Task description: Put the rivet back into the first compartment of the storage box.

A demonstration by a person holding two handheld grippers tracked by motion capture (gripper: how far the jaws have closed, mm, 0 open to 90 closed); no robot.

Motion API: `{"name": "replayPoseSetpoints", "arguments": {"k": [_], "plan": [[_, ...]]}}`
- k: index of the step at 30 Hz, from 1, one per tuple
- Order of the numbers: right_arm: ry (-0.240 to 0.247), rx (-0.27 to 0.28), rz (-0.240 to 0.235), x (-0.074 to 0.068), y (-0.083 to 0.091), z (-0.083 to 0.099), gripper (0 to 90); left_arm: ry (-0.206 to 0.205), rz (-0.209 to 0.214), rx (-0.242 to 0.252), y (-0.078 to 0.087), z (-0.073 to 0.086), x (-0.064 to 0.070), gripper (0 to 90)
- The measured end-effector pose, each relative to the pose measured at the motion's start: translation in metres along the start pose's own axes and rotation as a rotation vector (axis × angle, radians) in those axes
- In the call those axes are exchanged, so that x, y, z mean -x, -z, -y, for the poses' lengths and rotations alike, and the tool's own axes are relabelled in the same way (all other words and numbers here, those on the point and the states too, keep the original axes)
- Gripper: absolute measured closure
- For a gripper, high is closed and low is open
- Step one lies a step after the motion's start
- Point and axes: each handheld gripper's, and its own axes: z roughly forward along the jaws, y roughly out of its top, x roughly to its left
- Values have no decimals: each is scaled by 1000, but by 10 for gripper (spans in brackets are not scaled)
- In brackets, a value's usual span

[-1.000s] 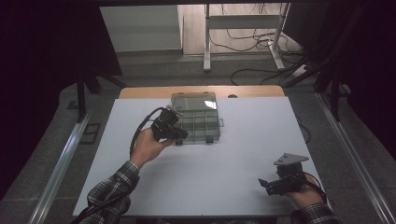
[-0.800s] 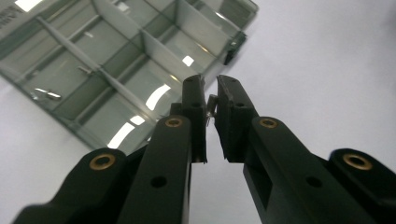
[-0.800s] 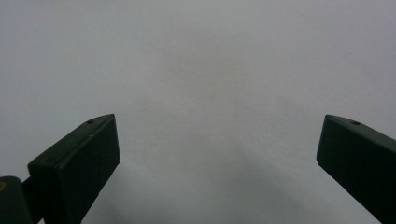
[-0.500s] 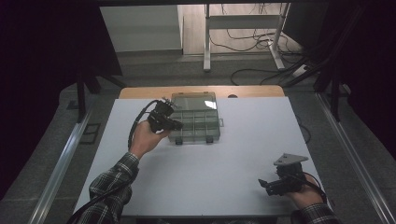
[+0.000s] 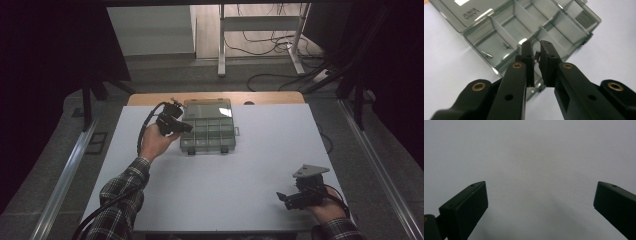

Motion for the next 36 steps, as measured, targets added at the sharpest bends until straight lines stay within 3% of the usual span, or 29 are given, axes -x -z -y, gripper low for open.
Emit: {"name": "replayPoseSetpoints", "arguments": {"k": [8, 16, 22, 29, 36], "plan": [[-15, 20, -2, 1, 1, -1, 0, 15, -31, 1, -7, -7, -11, 826], [-36, 43, -3, 2, 3, -1, 0, 30, -64, -1, -25, -9, -19, 824], [-28, 41, -7, 1, 3, -1, 0, 39, -105, 5, -36, -10, -23, 823], [-18, 35, -10, 1, 2, -1, 0, 62, -124, 0, -49, -10, -27, 809], [-17, 36, -8, 1, 3, -1, 0, 56, -118, 28, -45, -7, -27, 594]]}}
